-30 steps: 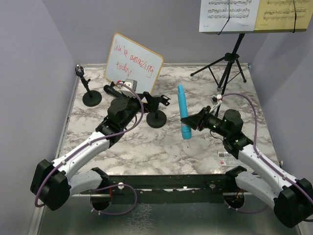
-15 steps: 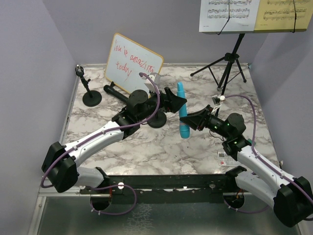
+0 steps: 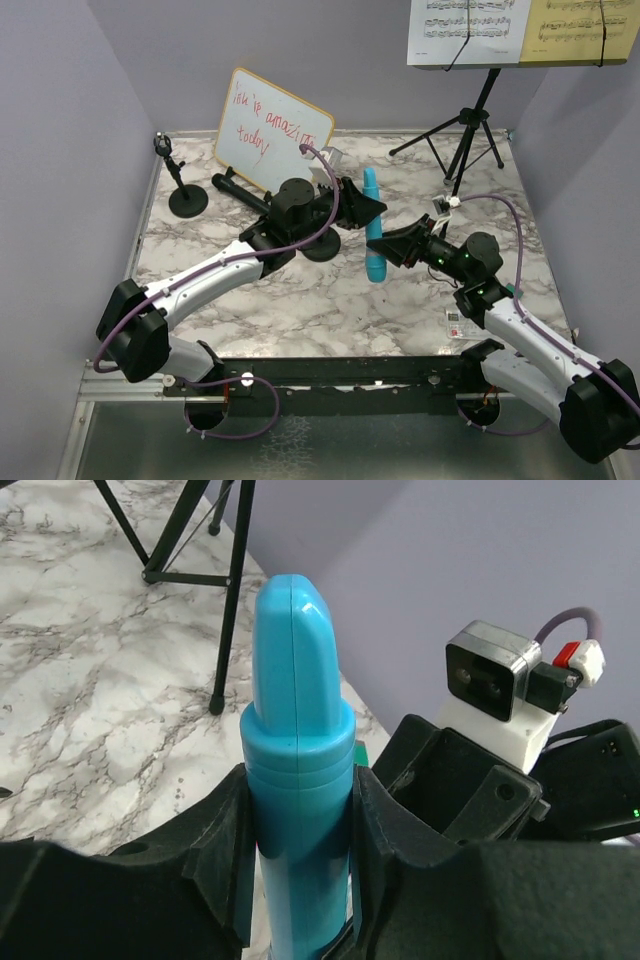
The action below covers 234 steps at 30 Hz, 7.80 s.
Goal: Pack up the instrument practice props
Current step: Place the microphone at the center of the board, then pick up the microphone stand at the center of the board, then place the microphone stand at the center of the board.
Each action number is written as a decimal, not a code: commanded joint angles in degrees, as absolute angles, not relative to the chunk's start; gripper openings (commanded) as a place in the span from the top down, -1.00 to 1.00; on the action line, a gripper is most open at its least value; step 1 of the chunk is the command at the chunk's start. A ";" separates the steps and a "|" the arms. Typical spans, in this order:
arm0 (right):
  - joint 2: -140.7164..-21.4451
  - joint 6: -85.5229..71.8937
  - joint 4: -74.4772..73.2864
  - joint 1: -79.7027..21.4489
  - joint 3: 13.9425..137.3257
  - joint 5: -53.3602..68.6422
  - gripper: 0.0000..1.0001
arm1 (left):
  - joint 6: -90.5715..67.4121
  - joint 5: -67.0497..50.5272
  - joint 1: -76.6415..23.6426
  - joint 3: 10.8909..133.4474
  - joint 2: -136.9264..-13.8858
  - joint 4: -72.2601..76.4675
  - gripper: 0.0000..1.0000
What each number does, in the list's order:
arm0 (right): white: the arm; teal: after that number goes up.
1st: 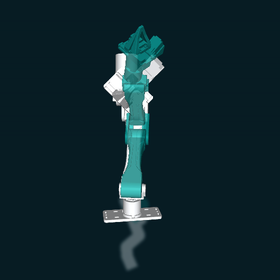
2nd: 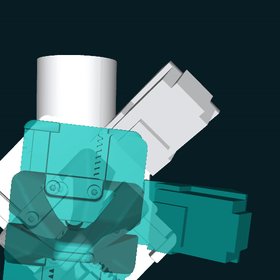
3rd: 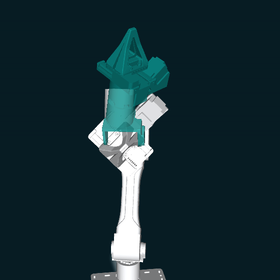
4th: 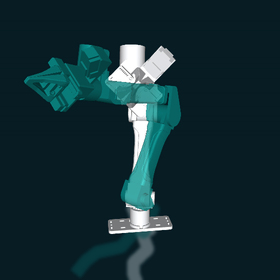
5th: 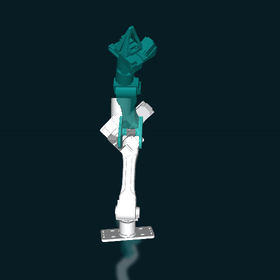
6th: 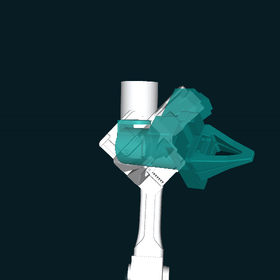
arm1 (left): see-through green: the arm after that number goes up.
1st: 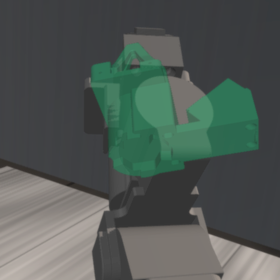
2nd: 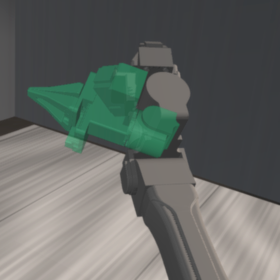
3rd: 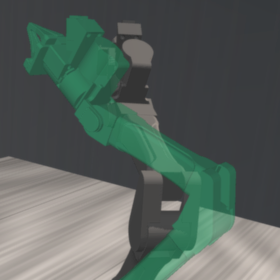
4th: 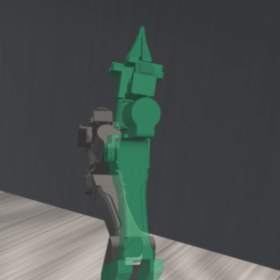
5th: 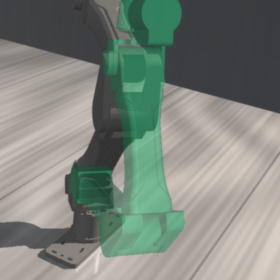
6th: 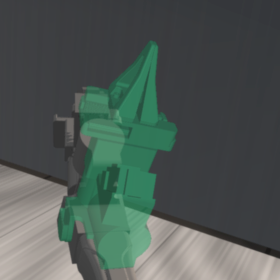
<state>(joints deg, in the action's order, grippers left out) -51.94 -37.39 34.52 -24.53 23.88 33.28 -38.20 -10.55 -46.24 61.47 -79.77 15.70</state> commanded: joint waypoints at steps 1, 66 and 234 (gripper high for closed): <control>-50.37 -33.50 31.17 -24.53 25.74 34.36 0.64 | -28.46 -14.09 -46.49 69.23 -78.31 9.32 1.00; -29.29 -16.64 8.74 -24.57 27.59 22.04 -1.00 | 93.86 0.42 -17.77 45.72 -98.07 7.27 0.92; -30.39 -16.17 8.78 -24.60 26.63 25.84 -1.00 | -7.38 18.00 16.08 50.43 -83.30 8.81 1.00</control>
<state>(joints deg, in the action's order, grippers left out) -30.15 -16.47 9.08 -24.64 27.03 26.55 -6.37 20.49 14.79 49.74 -82.39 4.51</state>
